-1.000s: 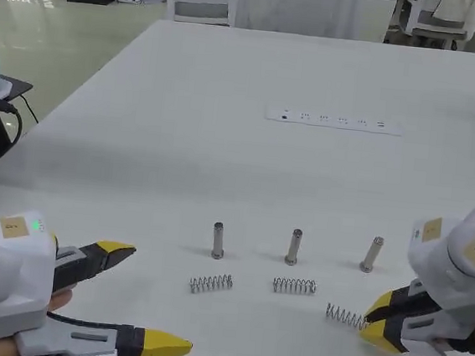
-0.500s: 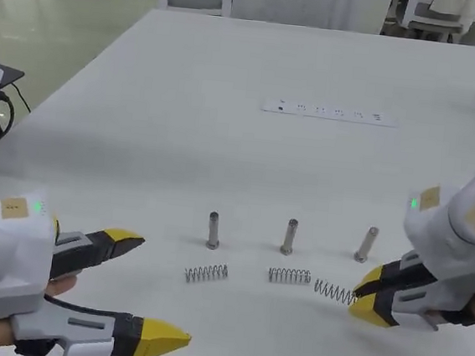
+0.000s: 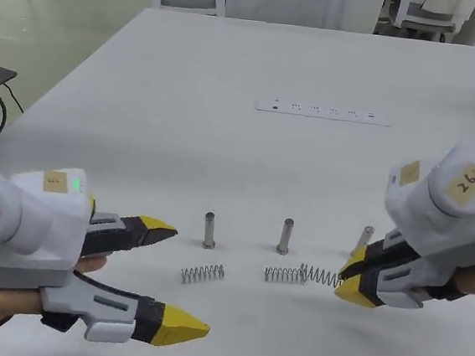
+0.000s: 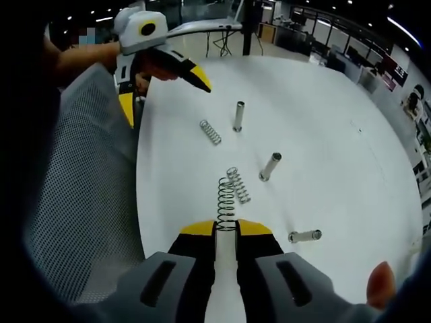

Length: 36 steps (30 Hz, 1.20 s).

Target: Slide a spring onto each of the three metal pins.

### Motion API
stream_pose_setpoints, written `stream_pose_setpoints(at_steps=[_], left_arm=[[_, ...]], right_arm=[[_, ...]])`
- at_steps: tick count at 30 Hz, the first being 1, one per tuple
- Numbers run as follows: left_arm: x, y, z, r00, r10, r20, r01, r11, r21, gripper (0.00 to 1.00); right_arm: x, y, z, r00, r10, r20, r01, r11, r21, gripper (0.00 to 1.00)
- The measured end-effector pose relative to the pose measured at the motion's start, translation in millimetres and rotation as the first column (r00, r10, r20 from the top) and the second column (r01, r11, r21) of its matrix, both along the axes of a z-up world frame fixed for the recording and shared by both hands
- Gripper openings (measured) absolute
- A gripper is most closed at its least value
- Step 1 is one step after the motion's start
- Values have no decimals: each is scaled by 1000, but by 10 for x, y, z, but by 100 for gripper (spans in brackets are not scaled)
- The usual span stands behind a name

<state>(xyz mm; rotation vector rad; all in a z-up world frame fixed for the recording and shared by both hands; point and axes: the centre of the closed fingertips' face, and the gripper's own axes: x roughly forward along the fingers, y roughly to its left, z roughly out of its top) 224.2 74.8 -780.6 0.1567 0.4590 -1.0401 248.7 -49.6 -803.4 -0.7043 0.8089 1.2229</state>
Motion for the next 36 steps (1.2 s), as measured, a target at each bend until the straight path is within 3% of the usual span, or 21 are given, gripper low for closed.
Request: stream_pose_setpoints(at_steps=[13, 19, 36], left_arm=[[65, -245, 12, 995, -102, -9, 102, 995, -24, 60], [95, -334, -33, 988, -152, -15, 152, 988, 5, 54], [84, -514, -104, 969, -246, 16, 244, 968, 64, 35]], right_arm=[[-44, 199, 30, 997, 77, 1, -77, 997, -23, 8], [-99, 296, 7, 993, 118, -9, -119, 992, -37, 8], [-191, 469, -1, 980, 197, -16, -198, 979, -58, 8]])
